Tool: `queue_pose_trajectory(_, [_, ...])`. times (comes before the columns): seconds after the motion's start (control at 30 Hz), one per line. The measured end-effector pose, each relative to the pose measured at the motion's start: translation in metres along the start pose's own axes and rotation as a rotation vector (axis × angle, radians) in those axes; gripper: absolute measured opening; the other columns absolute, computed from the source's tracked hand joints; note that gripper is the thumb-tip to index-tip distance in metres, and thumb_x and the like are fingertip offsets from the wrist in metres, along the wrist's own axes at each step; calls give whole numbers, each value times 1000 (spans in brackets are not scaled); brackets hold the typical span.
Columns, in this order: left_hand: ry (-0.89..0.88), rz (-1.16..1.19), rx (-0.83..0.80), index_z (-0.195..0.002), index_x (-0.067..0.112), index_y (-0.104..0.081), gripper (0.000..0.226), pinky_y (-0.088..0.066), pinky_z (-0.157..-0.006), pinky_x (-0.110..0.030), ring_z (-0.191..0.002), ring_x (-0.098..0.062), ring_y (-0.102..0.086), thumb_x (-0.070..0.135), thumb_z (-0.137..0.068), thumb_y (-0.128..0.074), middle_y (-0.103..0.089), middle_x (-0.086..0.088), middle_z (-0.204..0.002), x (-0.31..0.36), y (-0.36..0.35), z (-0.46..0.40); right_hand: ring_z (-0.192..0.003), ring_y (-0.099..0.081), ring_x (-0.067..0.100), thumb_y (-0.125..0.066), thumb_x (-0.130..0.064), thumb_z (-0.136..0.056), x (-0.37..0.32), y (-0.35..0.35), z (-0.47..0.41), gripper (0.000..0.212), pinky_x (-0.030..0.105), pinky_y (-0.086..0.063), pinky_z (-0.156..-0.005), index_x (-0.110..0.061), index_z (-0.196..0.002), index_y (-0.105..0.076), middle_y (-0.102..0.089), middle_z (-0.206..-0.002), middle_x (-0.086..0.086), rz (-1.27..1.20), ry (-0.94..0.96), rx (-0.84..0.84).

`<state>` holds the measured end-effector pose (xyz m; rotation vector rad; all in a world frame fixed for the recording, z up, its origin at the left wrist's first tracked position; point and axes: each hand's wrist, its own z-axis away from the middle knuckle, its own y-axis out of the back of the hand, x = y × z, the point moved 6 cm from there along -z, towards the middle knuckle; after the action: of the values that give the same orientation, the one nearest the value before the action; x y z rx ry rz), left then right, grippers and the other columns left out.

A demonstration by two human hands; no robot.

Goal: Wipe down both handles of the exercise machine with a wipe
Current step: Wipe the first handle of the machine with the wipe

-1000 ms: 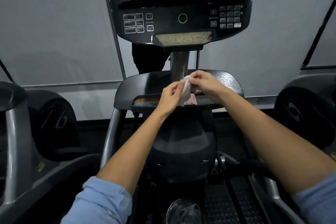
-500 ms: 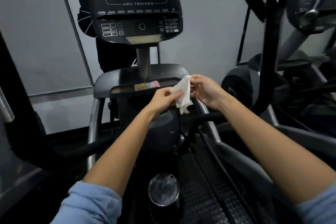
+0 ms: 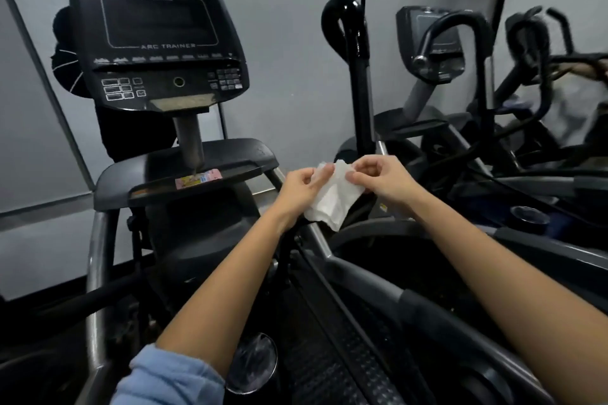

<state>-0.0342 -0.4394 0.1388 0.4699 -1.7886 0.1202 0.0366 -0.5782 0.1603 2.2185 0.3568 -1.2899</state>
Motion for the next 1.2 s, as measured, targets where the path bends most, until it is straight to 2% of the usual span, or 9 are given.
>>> queue_pose_trajectory(0.13, [139, 227, -152, -110, 0, -62, 27, -54, -65, -21, -74, -13, -64, 19, -94, -52, -66, -9, -92, -5, -33, -13, -55, -49, 12, -58, -5, -89, 14, 42, 1, 16, 25, -41, -60, -14, -76, -60, -55, -48, -11, 23, -28, 143])
queue_pose_trajectory(0.27, [129, 313, -60, -91, 10, -65, 15, -55, -65, -21, -74, -12, -64, 20, -93, -55, -67, -4, -87, 5, -61, -27, -69, -52, 11, -53, -8, -93, 27, 78, -1, 20, 25, -45, -64, -20, -78, -56, -58, -74, -2, -11, -10, 243])
queue_pose_trajectory(0.43, [106, 311, 50, -89, 12, -63, 13, -58, -66, -26, -76, -14, -66, 19, -94, -53, -68, -2, -88, 24, -89, -58, -66, -55, 17, -43, -8, -94, 55, 124, -11, 26, 26, -47, -55, -18, -72, -55, -60, -73, 2, -515, -229, 380])
queue_pose_trajectory(0.53, [14, 210, 66, -83, 14, -65, 5, -57, -65, -25, -68, -10, -66, 15, -87, -64, -69, -1, -81, 38, -103, -73, -60, -60, 17, -43, -34, -96, 61, 132, -16, 36, 25, -50, -55, -13, -70, -56, -60, -67, 2, -834, -380, 258])
queue_pose_trajectory(0.63, [-58, 151, 87, -78, 14, -65, 7, -52, -55, -17, -58, -2, -65, 16, -84, -68, -69, 4, -70, 49, -115, -83, -89, -64, 24, -39, -59, -90, 58, 127, -23, 56, 37, -52, -75, -8, -103, -55, -65, -96, 10, -823, -389, -14])
queue_pose_trajectory(0.77, [-117, 51, 143, -78, 15, -62, 10, -54, -59, -21, -61, -6, -63, 17, -87, -65, -67, 0, -74, 58, -121, -91, -86, -66, 21, -69, -35, -77, 60, 116, -24, 46, 29, -56, -71, -7, -113, -63, -65, -102, 11, -561, -324, -315])
queue_pose_trajectory(0.9, [-189, 26, 329, -84, 11, -64, 8, -53, -63, -21, -71, -12, -62, 19, -86, -66, -67, -1, -77, 56, -107, -103, -85, -68, 22, -66, -28, -75, 74, 129, -37, 50, 30, -57, -70, -3, -119, -60, -67, -108, 13, -751, -387, -96])
queue_pose_trajectory(1.03, [-203, -112, 594, -99, 13, -58, 21, -45, -71, -16, -85, -13, -55, 29, -86, -65, -58, 4, -87, 36, -81, -105, -82, -63, 25, -59, -24, -86, 82, 150, -55, 29, 32, -56, -60, -8, -110, -57, -62, -100, 12, -802, -459, 184])
queue_pose_trajectory(1.2, [-29, -290, 403, -137, 16, -28, 89, -39, -102, -32, -117, -15, -42, 37, -69, -80, -39, -3, -128, -8, -83, -128, -67, -54, 15, -54, -10, -90, 64, 162, -66, 6, 28, -48, -62, -11, -84, -53, -54, -77, 2, -566, -306, 537])
